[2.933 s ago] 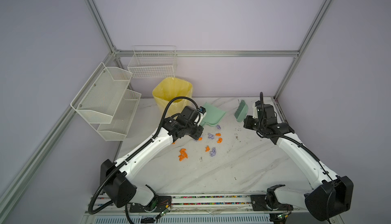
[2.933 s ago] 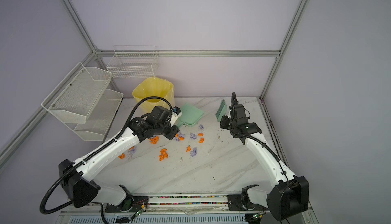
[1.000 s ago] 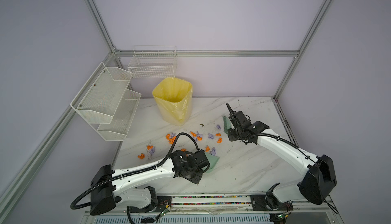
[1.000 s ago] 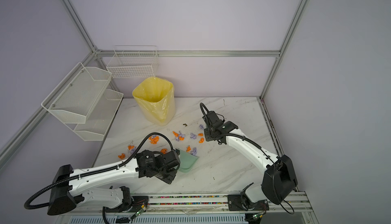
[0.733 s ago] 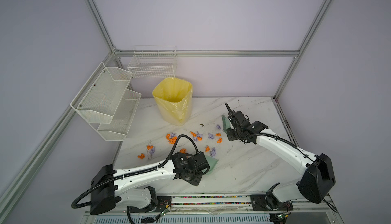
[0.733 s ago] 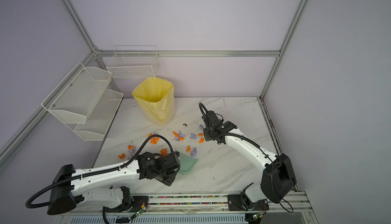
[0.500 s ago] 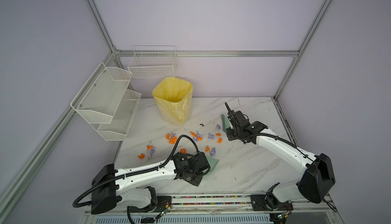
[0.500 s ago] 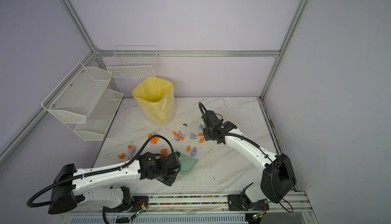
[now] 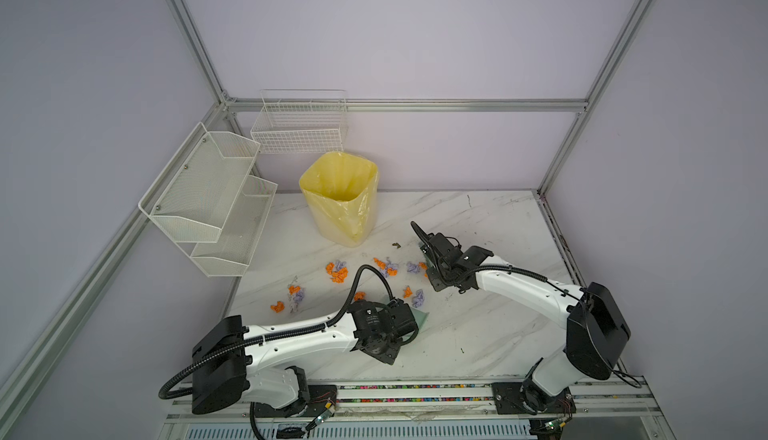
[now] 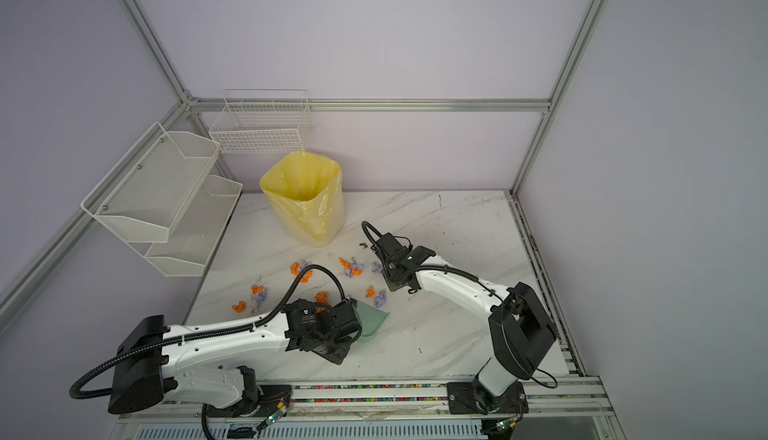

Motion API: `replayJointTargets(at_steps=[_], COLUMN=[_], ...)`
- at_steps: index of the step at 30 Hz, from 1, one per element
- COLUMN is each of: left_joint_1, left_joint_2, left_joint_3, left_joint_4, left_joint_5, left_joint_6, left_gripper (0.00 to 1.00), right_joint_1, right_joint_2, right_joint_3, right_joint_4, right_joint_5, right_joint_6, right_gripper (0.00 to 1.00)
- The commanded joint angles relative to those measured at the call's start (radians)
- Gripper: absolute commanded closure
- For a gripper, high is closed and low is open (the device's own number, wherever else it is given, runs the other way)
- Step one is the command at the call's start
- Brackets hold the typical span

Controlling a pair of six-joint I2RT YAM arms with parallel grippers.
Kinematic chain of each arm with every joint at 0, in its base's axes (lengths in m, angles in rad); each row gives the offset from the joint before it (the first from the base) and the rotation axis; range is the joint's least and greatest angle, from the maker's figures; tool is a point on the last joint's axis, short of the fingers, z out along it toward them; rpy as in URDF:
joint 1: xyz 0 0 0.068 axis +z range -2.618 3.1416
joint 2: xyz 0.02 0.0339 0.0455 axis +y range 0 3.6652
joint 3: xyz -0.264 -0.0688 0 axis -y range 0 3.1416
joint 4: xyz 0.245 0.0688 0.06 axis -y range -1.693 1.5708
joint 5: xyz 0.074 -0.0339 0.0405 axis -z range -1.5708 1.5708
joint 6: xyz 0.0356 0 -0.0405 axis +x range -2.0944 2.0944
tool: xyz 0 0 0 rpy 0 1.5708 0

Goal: Sweep away the paper scraps from the table
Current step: 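Sweep the paper scraps with the brush toward the dustpan held by the left gripper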

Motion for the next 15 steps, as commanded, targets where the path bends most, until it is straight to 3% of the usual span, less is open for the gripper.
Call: replayJointTargets(at_steps=[1,9,15], left_joint_1=[-0.005,0.006,0.037], left_joint_2=[0.028,0.155,0.197], left_joint_3=[0.019,0.065,0.102], left_joint_4=[0.034,0.045,0.06], left_joint_5=[-0.042,-0.075,-0.079], left_joint_6=[-0.013,0.023,0.053], left_gripper=[1.0,1.0,1.0], right_joint_1=[0.027,0.082,0.098], right_joint_2=[-0.026,-0.057,-0.095], right_joint_3=[-0.01,-0.049,-0.034], right_joint_4=[-0.023,-0.046,-0.072], right_joint_5=[-0.017,-0.074,-0.209], right_joint_6=[-0.03,-0.042,-0.009], right_gripper=[1.0,1.0,1.0])
